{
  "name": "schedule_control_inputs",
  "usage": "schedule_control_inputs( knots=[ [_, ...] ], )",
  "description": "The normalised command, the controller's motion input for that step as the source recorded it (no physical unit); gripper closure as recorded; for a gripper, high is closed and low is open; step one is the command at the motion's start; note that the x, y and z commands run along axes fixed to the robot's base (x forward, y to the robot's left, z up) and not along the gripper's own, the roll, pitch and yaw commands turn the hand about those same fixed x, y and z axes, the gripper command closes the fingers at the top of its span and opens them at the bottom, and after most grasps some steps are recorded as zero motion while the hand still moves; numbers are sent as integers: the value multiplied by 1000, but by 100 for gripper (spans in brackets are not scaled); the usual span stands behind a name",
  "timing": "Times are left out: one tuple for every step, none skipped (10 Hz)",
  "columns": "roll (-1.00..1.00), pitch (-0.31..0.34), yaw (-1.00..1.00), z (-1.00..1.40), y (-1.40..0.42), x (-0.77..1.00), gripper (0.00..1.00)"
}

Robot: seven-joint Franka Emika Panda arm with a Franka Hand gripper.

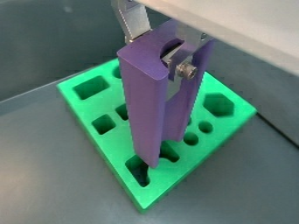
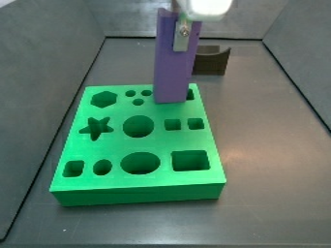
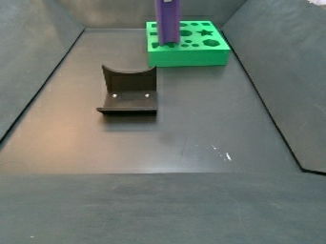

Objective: Insert the arch object.

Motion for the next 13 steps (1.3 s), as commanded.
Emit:
schedule_control_inputs(
  knots=[
    [-39,0,-531,0,197,254,100],
    [-46,-6,0,-49,114,0,100],
    [0,-11,0,-100,91,31,100],
    [-119,-59,0,-214,0,120,100],
    [-164,-59,0,-240,0,246,100],
    [-244,-63,0,-186,89,237,100],
    [-311,-97,-63,-83,114,151,100],
    [-310,-160,-114,-134,120,46,100],
    [-296,-231,-103,-217,91,0,100],
    [-261,-243,-114,-263,117,0,100],
    [-59,-90,-420,-254,37,0,100],
    [-43,-74,-417,-220,0,0,100],
    [-29,-101,-274,-223,11,-17,100]
  ],
)
